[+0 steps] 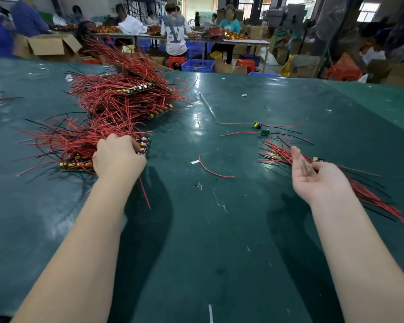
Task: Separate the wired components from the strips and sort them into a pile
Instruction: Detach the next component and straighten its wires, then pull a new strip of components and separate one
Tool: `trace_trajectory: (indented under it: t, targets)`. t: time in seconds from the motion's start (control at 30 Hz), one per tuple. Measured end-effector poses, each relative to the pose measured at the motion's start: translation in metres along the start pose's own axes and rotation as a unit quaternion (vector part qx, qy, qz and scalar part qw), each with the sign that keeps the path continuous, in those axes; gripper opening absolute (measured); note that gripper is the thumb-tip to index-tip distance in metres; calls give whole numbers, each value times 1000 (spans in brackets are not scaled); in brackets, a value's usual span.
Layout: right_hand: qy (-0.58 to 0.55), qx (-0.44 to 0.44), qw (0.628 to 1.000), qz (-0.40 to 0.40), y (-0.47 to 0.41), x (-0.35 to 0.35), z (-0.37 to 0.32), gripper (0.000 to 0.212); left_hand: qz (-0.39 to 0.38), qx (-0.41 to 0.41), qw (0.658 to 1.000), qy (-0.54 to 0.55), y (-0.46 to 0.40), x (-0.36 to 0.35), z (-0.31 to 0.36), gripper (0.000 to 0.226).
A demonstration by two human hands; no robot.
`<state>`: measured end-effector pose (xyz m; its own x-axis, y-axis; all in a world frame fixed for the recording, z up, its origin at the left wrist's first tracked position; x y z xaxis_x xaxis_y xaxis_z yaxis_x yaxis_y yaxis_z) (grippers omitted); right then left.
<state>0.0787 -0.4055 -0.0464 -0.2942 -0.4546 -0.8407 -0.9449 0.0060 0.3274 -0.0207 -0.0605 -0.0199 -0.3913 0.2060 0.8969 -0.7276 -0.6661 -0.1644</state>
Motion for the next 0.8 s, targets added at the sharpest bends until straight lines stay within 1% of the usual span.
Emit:
trace_trajectory:
  t: [0.03, 0.1, 0.17, 0.27, 0.37, 0.5, 0.63, 0.8]
  targets:
    - [10, -9, 1000, -8, 2, -2, 3, 22, -18, 10, 999, -45, 0, -2, -1, 27]
    - [27, -24, 999, -21, 5, -5, 10, 15, -25, 5, 997, -77, 1, -4, -2, 30]
    - [38, -39, 998, -28, 8, -7, 16, 15, -27, -13, 998, -53, -1, -3, -4, 25]
    - [58, -63, 995, -46, 11, -10, 23, 16, -56, -8, 998, 1, -1, 2, -6, 16]
    - [75, -76, 992, -63, 14, -12, 27, 16, -91, -1, 996, 3, 1, 5, -4, 22]
    - [91, -85, 989, -78, 17, -14, 32, 14, -101, 25, 995, 3, 1, 10, -6, 21]
    - [115, -99, 983, -103, 22, -17, 39, 11, -108, 20, 993, 46, 2, 7, -2, 19]
    - [195, -135, 959, -154, 32, -24, 56, 11, -120, 6, 988, 94, 4, 3, 4, 21]
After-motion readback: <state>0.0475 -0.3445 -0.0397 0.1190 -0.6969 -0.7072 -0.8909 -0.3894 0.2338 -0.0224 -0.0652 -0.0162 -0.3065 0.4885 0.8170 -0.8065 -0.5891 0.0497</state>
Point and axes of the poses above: each hand's wrist, its own y-axis away from the middle knuckle, its own x-axis out of the back of the hand, z = x × y, the point moved 5 cm from there along -y, towards the middle knuckle, and after that the axes turned 6 degrees about -z, right-handed, at the moved point
